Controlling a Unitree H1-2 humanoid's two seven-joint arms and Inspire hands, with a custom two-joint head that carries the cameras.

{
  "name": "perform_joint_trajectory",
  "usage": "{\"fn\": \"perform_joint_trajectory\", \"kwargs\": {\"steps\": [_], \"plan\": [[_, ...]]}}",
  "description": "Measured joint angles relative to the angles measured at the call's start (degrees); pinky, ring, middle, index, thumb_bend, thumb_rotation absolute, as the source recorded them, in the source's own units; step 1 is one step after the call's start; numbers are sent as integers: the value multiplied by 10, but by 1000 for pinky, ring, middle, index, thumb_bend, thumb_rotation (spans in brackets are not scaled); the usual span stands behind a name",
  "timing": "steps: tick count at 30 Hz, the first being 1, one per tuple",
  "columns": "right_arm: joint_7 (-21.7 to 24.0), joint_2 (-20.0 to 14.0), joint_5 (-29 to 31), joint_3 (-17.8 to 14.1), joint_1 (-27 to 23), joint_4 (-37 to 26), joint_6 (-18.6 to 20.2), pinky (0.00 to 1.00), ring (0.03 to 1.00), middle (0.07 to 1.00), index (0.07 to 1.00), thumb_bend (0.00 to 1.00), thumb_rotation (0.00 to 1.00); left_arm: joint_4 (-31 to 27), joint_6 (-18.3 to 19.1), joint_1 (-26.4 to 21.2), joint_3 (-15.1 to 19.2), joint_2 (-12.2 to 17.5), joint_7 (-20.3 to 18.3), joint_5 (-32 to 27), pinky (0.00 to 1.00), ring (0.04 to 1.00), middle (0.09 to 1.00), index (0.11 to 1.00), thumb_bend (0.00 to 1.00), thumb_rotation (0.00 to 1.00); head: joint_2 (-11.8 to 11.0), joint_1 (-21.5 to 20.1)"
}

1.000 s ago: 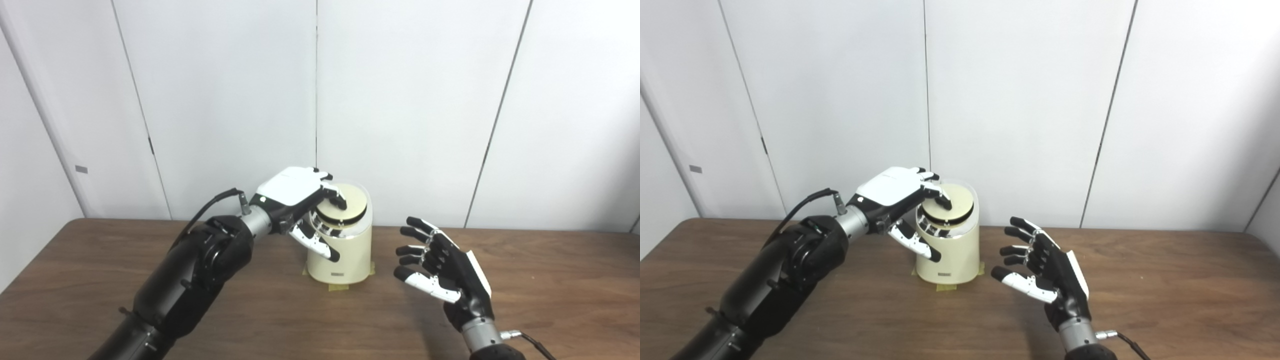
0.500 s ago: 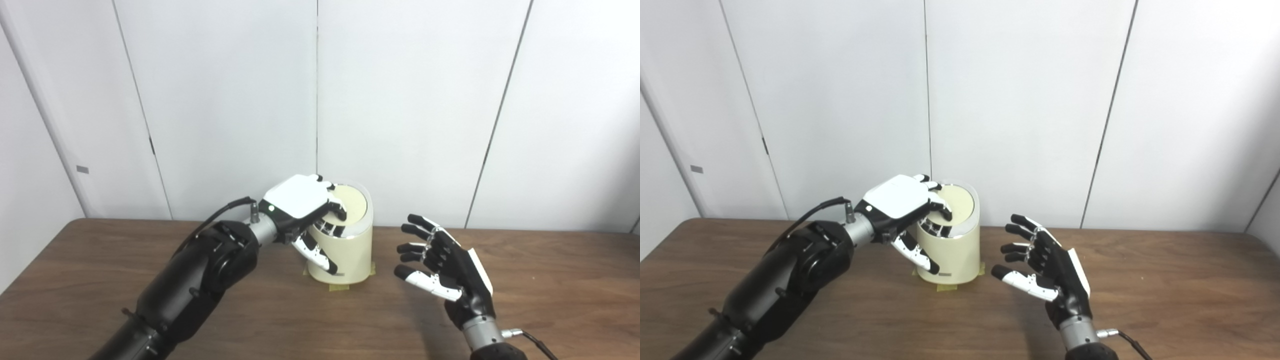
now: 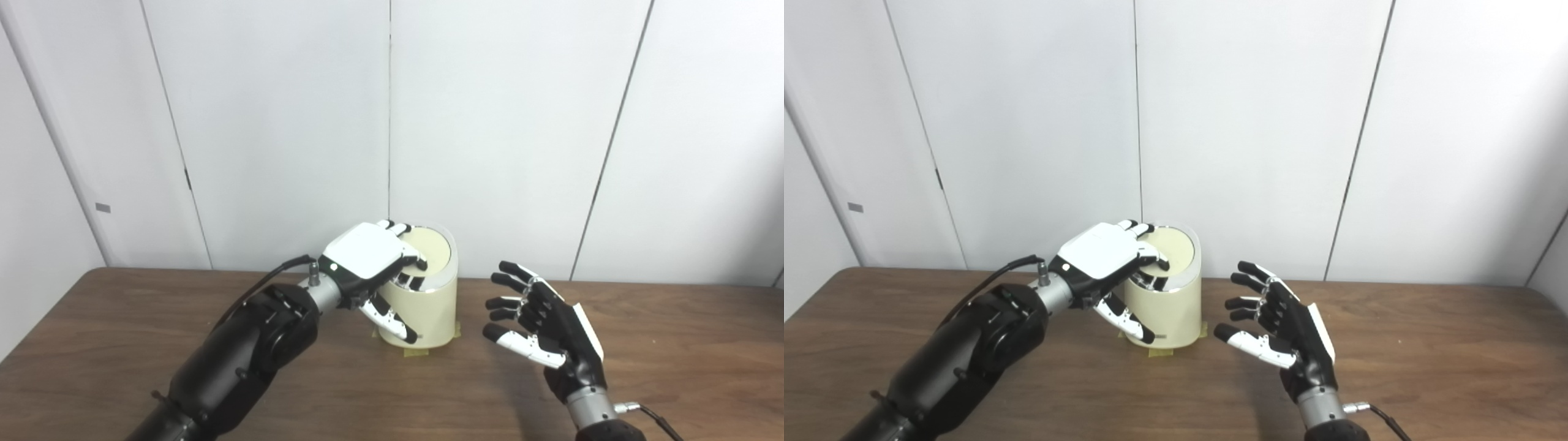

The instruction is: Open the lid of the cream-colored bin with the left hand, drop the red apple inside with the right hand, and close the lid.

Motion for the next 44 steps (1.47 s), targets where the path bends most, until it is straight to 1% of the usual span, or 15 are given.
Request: {"fn": "perform_joint_trajectory", "kwargs": {"steps": [4,7,10,13,14,15,16,19,21,27,31,34,39,41,44], "plan": [[0,-5,0,-2,0,1,0,544,612,761,786,842,244,-5,-18,32,53,-15,25,-71,1000,955,791,761,850,407,0,2],[-1,-6,-2,-1,0,1,0,538,612,759,786,841,242,-11,-45,56,113,-42,63,-152,853,939,813,779,806,375,0,2],[-2,-5,-2,-1,-1,1,0,532,606,757,783,858,250,-22,-67,58,156,-59,92,-213,792,874,827,801,777,335,0,1],[-3,-6,-2,-1,0,1,0,538,606,757,783,866,256,-49,-63,63,198,-71,108,-273,874,883,834,814,759,311,0,1],[-4,-6,-2,-1,0,1,1,541,608,758,782,869,258,-59,-58,67,213,-76,108,-303,930,894,836,821,759,293,0,1],[-5,-6,-2,-1,0,1,1,546,609,757,781,877,262,-69,-50,74,227,-81,107,-333,933,889,837,829,759,289,0,1],[-5,-6,-2,-1,0,1,1,548,610,757,780,880,262,-75,-40,84,238,-86,106,-367,919,884,836,831,761,294,0,0],[-4,-7,-2,-2,0,0,1,557,615,760,783,871,251,-72,-23,137,264,-96,103,-438,742,839,845,838,775,319,1,-4],[-4,-8,-2,-2,1,0,2,574,622,760,784,871,248,-61,-18,173,274,-99,103,-467,670,815,846,840,771,318,2,-7],[-7,-10,-9,-2,2,-1,3,561,615,754,778,872,225,-28,-18,236,287,-95,101,-503,621,724,793,837,726,272,5,-19],[-9,-12,-12,-4,8,-2,3,566,620,754,777,872,214,-23,-35,250,288,-95,101,-517,571,687,774,841,705,259,8,-22],[-11,-11,-8,-13,13,-3,4,572,624,757,775,875,197,-23,-44,257,292,-96,104,-524,545,676,765,838,716,286,6,-18],[-12,-11,-1,-18,16,-3,3,556,623,760,781,870,207,-24,-44,260,291,-97,108,-523,561,671,754,826,726,274,4,-13],[-12,-11,-4,-16,16,-3,3,551,624,761,782,887,229,-24,-43,260,289,-99,109,-521,576,680,754,822,707,232,3,-12],[-13,-11,-11,-16,16,-3,2,550,628,766,785,889,234,-28,-43,263,288,-102,110,-520,590,694,762,822,706,249,2,-12]]}}
